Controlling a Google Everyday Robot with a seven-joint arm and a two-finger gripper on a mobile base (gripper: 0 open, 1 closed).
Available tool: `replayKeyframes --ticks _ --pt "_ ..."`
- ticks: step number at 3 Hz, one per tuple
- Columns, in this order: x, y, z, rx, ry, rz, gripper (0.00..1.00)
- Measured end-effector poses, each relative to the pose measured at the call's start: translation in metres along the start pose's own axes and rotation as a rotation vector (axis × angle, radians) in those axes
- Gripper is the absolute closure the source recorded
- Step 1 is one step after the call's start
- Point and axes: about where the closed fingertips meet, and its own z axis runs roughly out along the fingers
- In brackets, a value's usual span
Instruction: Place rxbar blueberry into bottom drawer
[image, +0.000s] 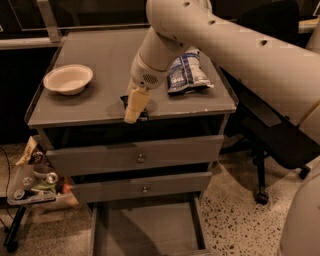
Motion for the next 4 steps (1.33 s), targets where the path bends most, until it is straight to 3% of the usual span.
replayKeyframes --ticks 1,2,3,4 --pt "-0.001 -0.001 -0.001 0.003 -0.002 0.0 1.0" --pt "0.001 0.025 -0.001 0.006 0.005 0.02 1.0" --pt "-0.003 0.078 -0.014 0.053 -0.041 0.094 1.0" --pt "0.016 0.134 0.006 0.02 -0.053 0.182 1.0"
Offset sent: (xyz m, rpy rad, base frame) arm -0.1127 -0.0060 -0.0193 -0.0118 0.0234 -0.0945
